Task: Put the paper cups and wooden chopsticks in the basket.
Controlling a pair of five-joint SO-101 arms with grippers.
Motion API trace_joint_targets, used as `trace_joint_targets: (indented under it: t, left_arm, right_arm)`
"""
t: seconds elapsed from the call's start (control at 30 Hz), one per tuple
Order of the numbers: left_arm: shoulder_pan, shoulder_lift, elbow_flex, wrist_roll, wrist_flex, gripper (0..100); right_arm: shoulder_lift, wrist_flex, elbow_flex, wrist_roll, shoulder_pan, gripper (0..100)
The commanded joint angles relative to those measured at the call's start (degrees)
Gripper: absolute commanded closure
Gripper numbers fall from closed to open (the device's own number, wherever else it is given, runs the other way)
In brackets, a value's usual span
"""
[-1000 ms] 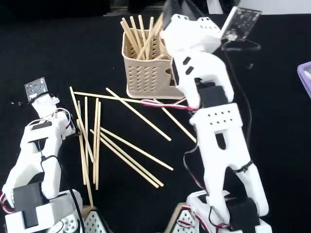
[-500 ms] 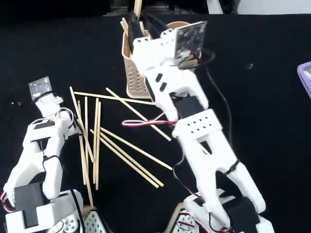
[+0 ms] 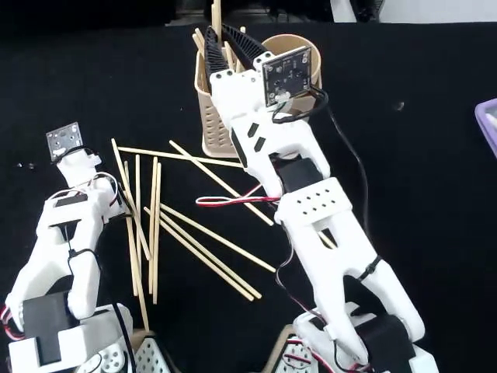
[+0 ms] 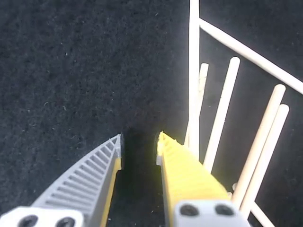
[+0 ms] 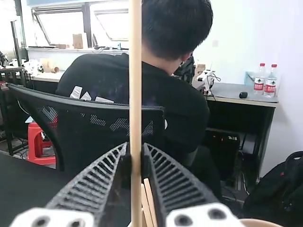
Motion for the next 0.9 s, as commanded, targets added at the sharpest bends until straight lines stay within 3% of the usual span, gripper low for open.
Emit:
trace_joint_targets:
  t: [0.0, 0.23, 0.43, 0.87]
  left_arm:
    - [0.7, -0.4, -0.1, 0.1, -0.8, 87]
    - [0.8, -0.4, 0.4, 0.1, -0.9, 87]
    - [0.9, -0.4, 0.3, 0.1, -0.9, 87]
    - [0.9, -0.4, 0.3, 0.1, -0.9, 87]
  right_arm:
    - [2.2, -1.9, -3.2, 0.6, -0.1, 98.6]
    - [7.8, -1.8, -5.8, 0.5, 0.8, 98.3]
    - [7.9, -1.7, -5.9, 0.2, 0.7, 88.5]
    - [5.1, -1.4, -4.5, 0.1, 0.8, 88.6]
